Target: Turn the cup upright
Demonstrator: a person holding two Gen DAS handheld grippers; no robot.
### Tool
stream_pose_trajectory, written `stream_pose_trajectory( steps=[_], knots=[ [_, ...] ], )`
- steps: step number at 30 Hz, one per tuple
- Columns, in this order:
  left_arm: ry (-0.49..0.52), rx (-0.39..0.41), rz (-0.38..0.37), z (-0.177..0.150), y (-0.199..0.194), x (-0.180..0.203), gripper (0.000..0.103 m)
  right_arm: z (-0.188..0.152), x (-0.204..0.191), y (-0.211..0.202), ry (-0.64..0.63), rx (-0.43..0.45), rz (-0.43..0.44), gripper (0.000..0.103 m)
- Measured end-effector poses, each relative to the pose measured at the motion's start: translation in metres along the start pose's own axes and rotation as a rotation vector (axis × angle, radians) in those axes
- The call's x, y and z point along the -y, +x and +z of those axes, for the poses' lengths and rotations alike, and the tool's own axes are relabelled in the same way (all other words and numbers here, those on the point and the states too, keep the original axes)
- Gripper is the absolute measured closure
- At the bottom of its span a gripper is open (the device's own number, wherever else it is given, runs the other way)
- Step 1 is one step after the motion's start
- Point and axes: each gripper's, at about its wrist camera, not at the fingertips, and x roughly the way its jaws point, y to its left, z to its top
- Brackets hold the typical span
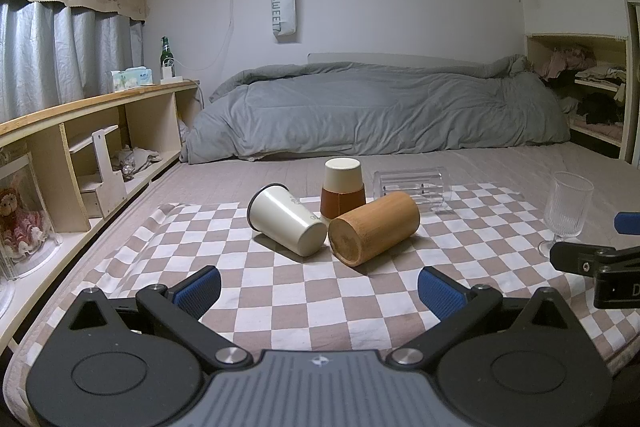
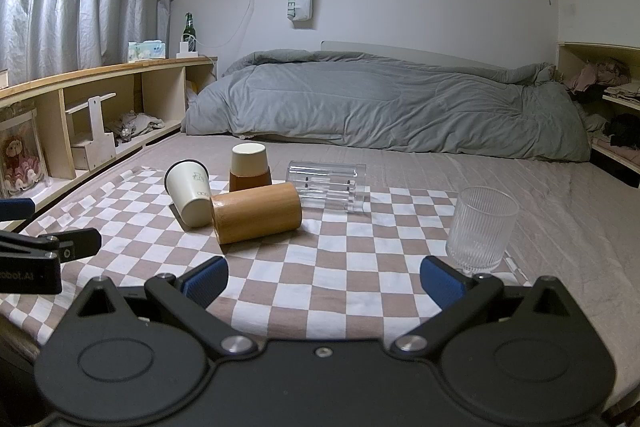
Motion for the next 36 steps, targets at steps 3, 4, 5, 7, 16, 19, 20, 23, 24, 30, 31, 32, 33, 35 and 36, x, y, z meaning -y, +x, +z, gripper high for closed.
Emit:
stream_pose_trajectory(
  steps=[3,4,5,7,16,19,20,23,24,30,31,32,33,35,36],
  knots=[
    [0.002,0.003,-0.001,0.000,0.000,0.000,0.000,0.000,0.000,0.000,0.002,0.001,0.001,0.000],
    [0.004,0.003,-0.002,0.001,0.000,0.000,0.000,-0.001,0.000,0.001,0.003,0.002,0.001,0.000],
    [0.007,0.004,-0.006,0.003,0.001,0.001,0.000,-0.001,0.000,0.001,0.004,0.002,0.002,0.000],
    [0.007,0.007,-0.026,0.004,0.002,0.000,0.000,-0.001,0.000,0.003,0.009,0.005,0.006,0.000],
    [0.124,0.030,-0.119,0.029,0.018,0.002,0.001,0.002,0.009,-0.006,0.040,0.013,0.009,0.000],
    [0.200,0.023,-0.209,0.038,0.035,0.006,0.001,0.002,0.015,-0.007,0.055,0.017,0.005,0.000],
    [0.235,0.016,-0.246,0.041,0.042,0.009,0.001,0.002,0.017,-0.007,0.060,0.018,0.000,0.000],
    [0.344,-0.001,-0.323,0.044,0.069,0.018,0.001,0.001,0.024,-0.008,0.080,0.017,-0.011,0.000],
    [0.376,-0.009,-0.339,0.044,0.081,0.021,0.001,0.001,0.026,-0.009,0.089,0.016,-0.011,0.000],
    [0.480,-0.065,-0.373,0.049,0.149,0.038,0.009,-0.001,0.039,-0.010,0.123,0.012,-0.012,0.000],
    [0.503,-0.073,-0.371,0.049,0.161,0.041,0.009,-0.001,0.042,-0.010,0.129,0.009,-0.010,0.000],
    [0.526,-0.086,-0.368,0.049,0.172,0.044,0.009,-0.001,0.044,-0.010,0.137,0.007,-0.005,0.000],
    [0.549,-0.104,-0.365,0.048,0.183,0.046,0.009,-0.002,0.047,-0.010,0.144,0.006,-0.001,0.000],
    [0.584,-0.135,-0.360,0.046,0.198,0.048,0.009,-0.002,0.050,-0.011,0.155,0.005,0.004,0.000],
    [0.603,-0.149,-0.353,0.044,0.206,0.049,0.009,-0.002,0.052,-0.011,0.159,0.003,0.007,0.000]
  ],
)
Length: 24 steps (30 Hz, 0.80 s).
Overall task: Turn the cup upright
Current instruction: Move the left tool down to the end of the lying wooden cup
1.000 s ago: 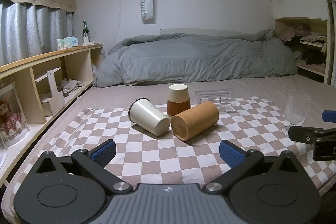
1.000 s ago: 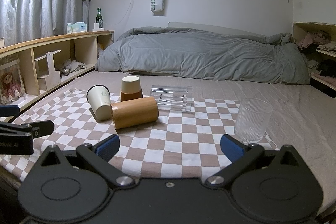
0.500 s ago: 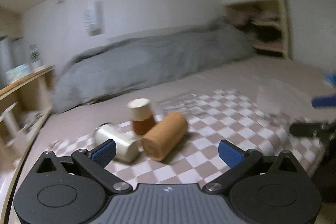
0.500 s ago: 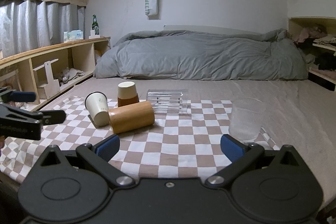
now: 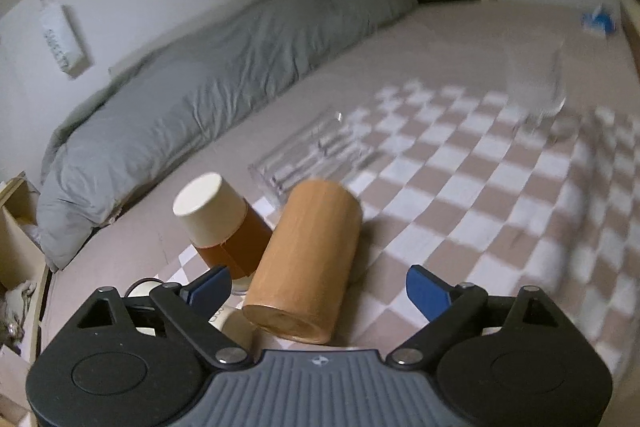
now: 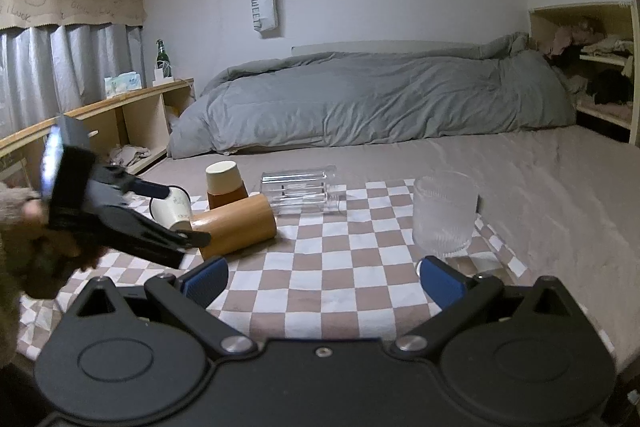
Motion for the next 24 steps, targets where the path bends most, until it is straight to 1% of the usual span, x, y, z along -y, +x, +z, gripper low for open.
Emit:
stream_pose_trajectory(
  steps=[2,4,6,8,9,10,11,15,18,20,21,24],
  knots=[
    [0.030,-0.040,-0.004,-0.001,0.014,-0.004,0.011,0.000,0.003,0.000,0.008,-0.004,0.006,0.000],
    [0.063,-0.083,-0.007,-0.003,0.029,-0.004,0.019,0.001,0.006,0.001,0.017,-0.009,0.016,0.000],
    [0.080,-0.120,0.007,-0.004,0.041,-0.004,0.021,0.001,0.008,0.001,0.024,-0.012,0.031,0.000],
    [0.082,-0.134,0.027,-0.006,0.050,-0.005,0.024,0.002,0.008,0.001,0.033,-0.013,0.045,0.000],
    [0.075,-0.139,0.042,-0.006,0.052,-0.007,0.029,0.002,0.009,0.000,0.038,-0.012,0.052,0.000],
    [0.066,-0.143,0.053,-0.005,0.054,-0.008,0.030,0.002,0.009,0.000,0.042,-0.012,0.058,0.000],
    [0.046,-0.145,0.047,-0.004,0.054,-0.010,0.030,0.002,0.009,0.000,0.044,-0.012,0.063,0.000],
    [-0.065,-0.199,0.034,-0.002,0.046,-0.017,0.030,0.001,0.009,-0.001,0.054,-0.013,0.066,0.000],
    [-0.225,-0.266,0.014,-0.003,0.033,-0.022,0.030,0.000,0.012,0.000,0.074,-0.018,0.064,0.000],
    [-0.330,-0.294,-0.009,-0.007,0.022,-0.022,0.030,0.002,0.015,0.001,0.090,-0.027,0.066,0.000],
    [-0.386,-0.306,-0.021,-0.010,0.017,-0.023,0.030,0.003,0.015,0.002,0.097,-0.033,0.071,0.000],
    [-0.513,-0.322,-0.042,-0.019,0.002,-0.023,0.030,0.005,0.016,0.006,0.119,-0.054,0.097,0.000]
  ],
)
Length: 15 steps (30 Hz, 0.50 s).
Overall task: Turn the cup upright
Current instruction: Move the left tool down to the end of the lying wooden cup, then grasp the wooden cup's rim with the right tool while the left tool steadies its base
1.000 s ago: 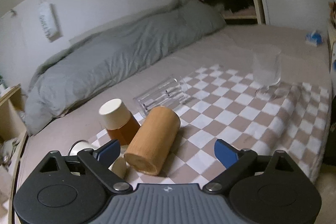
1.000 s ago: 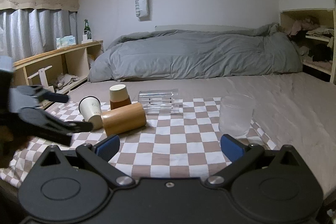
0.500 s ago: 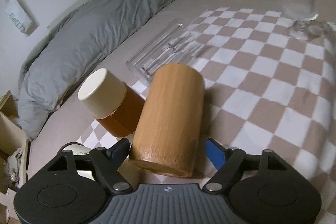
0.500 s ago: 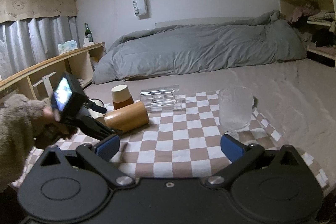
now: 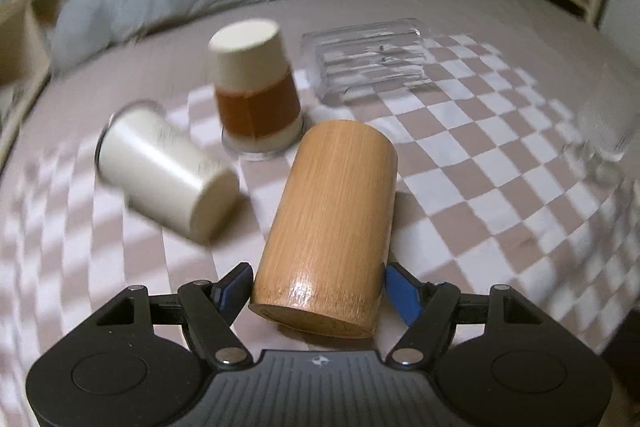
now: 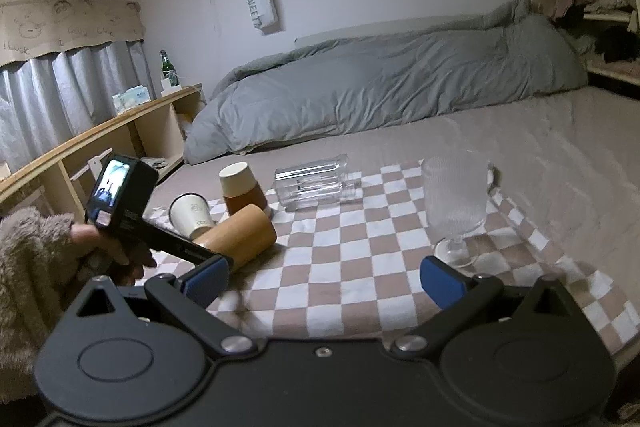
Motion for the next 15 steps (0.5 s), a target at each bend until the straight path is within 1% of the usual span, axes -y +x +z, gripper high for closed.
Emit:
stream_pose_trajectory(
  steps=[2,5,8,12,15],
  knots=[
    [-0.055,-0.004,-0.015,-0.006,-0.005,0.000,0.030,0.003,0.000,0.005,0.018,-0.026,0.008,0.000],
    [-0.096,0.011,-0.030,-0.019,-0.012,0.000,0.030,0.010,0.003,0.020,0.064,-0.103,0.025,0.000],
    [-0.106,0.036,-0.047,-0.024,-0.015,-0.003,0.029,0.023,0.003,0.044,0.127,-0.206,0.091,0.000],
    [-0.091,0.070,-0.082,-0.027,-0.019,-0.006,0.029,0.044,-0.004,0.096,0.199,-0.339,0.148,0.000],
    [-0.055,0.091,-0.089,-0.031,-0.023,-0.004,0.029,0.049,-0.011,0.146,0.290,-0.439,0.156,0.000]
  ],
)
